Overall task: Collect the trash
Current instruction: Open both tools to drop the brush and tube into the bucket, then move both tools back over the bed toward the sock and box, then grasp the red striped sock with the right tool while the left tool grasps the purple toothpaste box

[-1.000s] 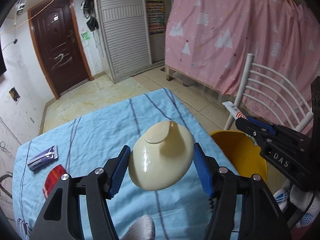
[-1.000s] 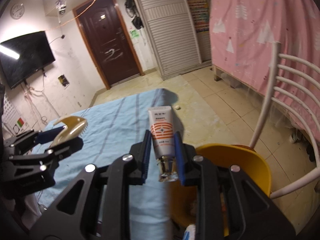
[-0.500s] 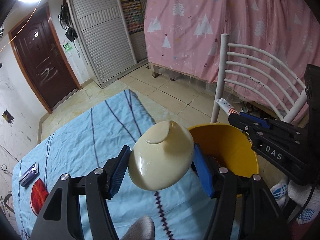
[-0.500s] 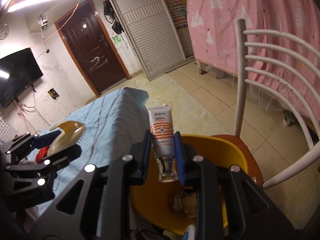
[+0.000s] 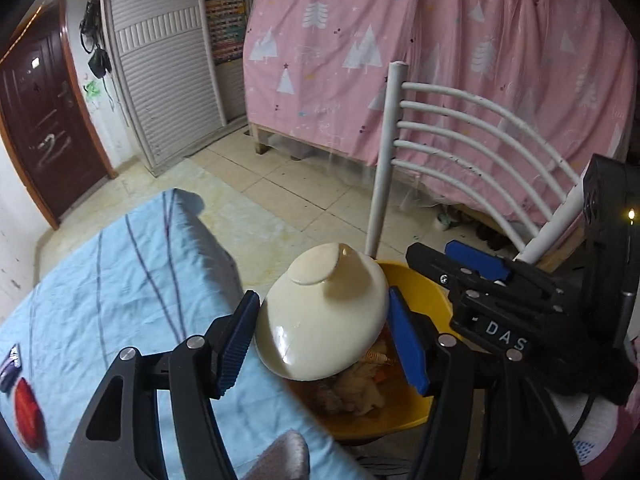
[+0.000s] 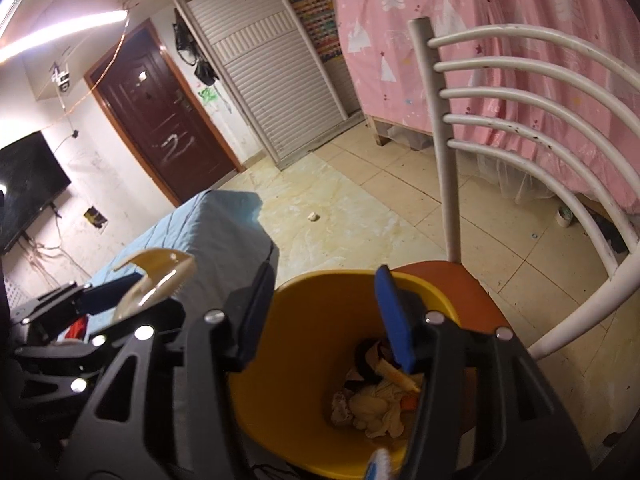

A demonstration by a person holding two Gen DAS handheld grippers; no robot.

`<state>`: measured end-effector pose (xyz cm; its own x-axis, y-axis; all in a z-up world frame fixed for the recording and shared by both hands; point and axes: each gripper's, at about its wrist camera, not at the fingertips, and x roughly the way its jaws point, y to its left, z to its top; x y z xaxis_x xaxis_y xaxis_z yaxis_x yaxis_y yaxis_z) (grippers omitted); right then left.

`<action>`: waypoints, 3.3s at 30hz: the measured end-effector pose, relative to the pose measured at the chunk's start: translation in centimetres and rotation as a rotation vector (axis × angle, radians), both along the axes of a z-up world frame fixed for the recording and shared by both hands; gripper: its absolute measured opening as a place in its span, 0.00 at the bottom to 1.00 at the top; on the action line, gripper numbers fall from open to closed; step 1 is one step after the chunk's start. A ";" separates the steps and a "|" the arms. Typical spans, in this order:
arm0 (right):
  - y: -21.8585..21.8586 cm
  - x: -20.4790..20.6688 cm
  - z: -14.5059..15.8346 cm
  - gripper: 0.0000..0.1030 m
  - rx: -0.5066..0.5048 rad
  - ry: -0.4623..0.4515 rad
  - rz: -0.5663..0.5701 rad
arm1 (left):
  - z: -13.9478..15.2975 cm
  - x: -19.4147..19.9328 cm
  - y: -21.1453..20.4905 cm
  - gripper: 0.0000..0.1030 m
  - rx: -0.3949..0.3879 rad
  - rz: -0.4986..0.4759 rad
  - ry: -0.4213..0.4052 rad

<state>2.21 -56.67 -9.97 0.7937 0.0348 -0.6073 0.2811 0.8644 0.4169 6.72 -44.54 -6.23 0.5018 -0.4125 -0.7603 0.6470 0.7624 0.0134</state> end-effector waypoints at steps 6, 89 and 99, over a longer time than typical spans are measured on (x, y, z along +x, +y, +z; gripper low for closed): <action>-0.2 -0.3 0.3 0.49 -0.002 -0.006 -0.021 | -0.1 0.2 -0.1 0.65 -0.019 0.007 0.018; 44.0 12.2 4.6 0.86 -0.271 0.153 0.793 | -1.3 16.3 40.1 0.78 0.124 0.080 -0.019; 44.8 13.8 3.7 0.86 -0.289 0.186 0.782 | -2.5 17.5 40.7 0.78 0.098 0.061 0.019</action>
